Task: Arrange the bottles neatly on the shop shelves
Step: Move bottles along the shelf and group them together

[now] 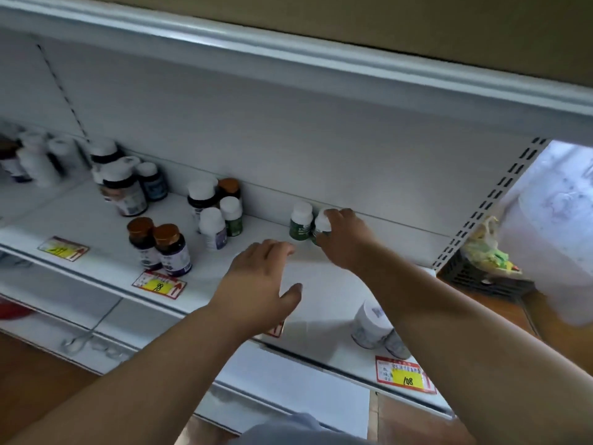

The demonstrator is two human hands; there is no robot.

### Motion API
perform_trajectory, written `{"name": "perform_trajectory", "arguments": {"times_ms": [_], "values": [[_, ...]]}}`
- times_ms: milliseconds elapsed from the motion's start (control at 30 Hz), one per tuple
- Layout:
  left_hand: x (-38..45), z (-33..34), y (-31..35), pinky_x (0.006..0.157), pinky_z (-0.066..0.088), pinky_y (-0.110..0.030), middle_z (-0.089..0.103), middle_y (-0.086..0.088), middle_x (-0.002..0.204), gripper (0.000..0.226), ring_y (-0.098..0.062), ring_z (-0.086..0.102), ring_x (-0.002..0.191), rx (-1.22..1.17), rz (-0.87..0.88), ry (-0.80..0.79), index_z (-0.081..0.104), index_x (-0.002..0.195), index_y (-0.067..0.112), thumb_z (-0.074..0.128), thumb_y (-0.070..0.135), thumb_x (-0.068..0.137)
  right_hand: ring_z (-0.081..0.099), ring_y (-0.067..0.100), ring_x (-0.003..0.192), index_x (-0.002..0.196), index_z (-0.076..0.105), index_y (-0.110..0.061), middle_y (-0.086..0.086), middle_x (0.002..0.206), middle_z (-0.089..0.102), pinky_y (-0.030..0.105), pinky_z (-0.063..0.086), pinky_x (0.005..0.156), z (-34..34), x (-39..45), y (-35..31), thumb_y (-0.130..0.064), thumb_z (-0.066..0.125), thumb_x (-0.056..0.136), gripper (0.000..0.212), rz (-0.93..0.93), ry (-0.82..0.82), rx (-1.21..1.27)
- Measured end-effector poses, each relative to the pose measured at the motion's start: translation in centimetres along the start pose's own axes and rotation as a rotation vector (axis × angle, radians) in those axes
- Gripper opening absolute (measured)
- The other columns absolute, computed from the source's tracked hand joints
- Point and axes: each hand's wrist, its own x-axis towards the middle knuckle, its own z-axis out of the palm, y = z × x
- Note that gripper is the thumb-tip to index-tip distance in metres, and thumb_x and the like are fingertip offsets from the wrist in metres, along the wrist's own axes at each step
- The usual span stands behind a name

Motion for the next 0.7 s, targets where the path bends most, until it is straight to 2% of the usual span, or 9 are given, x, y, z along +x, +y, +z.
{"name": "perform_trajectory", "arguments": {"times_ms": [100,200,300,400,534,634,700], "values": [[0.9,-1.4,-2.4,0.097,0.039,-0.035,0.048,0.001,0.132,0.058,-0.021,0.045,0.118,-0.005,-0.005,-0.038,0.042,0.135,0.020,0.047,0.050,0.085,0.052,0.034,0.114,0.126,0.049,-0.016,0.012,0.128,0.041,0.040,0.046,0.095,1.0,2.6,-1.1,-0.033,0.055,0.090,0.041,0.091,-0.007,-0.066],[2.2,-2.4,-5.1,0.101,0.032,-0.033,0.036,0.005,0.140,0.058,-0.018,0.034,0.123,0.018,0.018,-0.159,0.033,0.139,0.025,0.053,0.047,0.090,0.055,0.034,0.108,0.118,0.051,-0.012,0.013,0.122,0.044,0.039,0.047,0.090,2.0,3.9,-2.1,-0.024,0.057,0.089,0.033,0.177,0.102,-0.085],[3.4,-3.0,-7.2,0.104,0.029,-0.034,0.030,0.002,0.146,0.063,-0.021,0.031,0.129,0.100,0.065,-0.276,0.027,0.143,0.026,0.052,0.050,0.091,0.054,0.032,0.106,0.115,0.048,-0.013,0.013,0.115,0.053,0.039,0.047,0.084,2.4,3.9,-2.9,-0.025,0.062,0.086,0.035,0.235,0.156,-0.137],[3.9,-2.8,-8.5,0.108,0.031,-0.038,0.027,0.002,0.149,0.071,-0.024,0.030,0.133,0.149,0.112,-0.394,0.023,0.146,0.027,0.053,0.056,0.088,0.055,0.033,0.105,0.117,0.045,-0.013,0.013,0.115,0.055,0.039,0.047,0.081,2.0,2.4,-3.3,-0.026,0.062,0.087,0.037,0.299,0.156,-0.067],[4.6,-1.8,-9.3,0.097,0.043,-0.045,0.041,-0.003,0.137,0.072,-0.028,0.045,0.121,0.206,0.218,-0.458,0.030,0.139,0.026,0.062,0.054,0.081,0.058,0.029,0.097,0.122,0.045,-0.019,0.007,0.118,0.055,0.035,0.050,0.076,1.4,-1.5,-4.5,-0.024,0.059,0.087,0.039,0.273,0.146,0.161],[4.7,-1.1,-9.7,0.087,0.049,-0.040,0.048,-0.001,0.130,0.067,-0.026,0.054,0.111,0.142,0.240,-0.496,0.035,0.133,0.031,0.071,0.046,0.079,0.059,0.027,0.101,0.125,0.049,-0.021,0.004,0.119,0.055,0.031,0.049,0.079,2.1,-4.8,-6.4,-0.024,0.061,0.085,0.041,0.151,0.067,0.169],[4.7,-0.8,-10.0,0.078,0.047,-0.035,0.052,0.000,0.127,0.059,-0.024,0.055,0.107,0.071,0.247,-0.491,0.039,0.127,0.033,0.071,0.044,0.079,0.057,0.024,0.104,0.129,0.048,-0.024,0.001,0.121,0.052,0.026,0.045,0.080,3.1,-6.6,-8.0,-0.026,0.061,0.087,0.045,0.126,-0.012,0.138]]}}
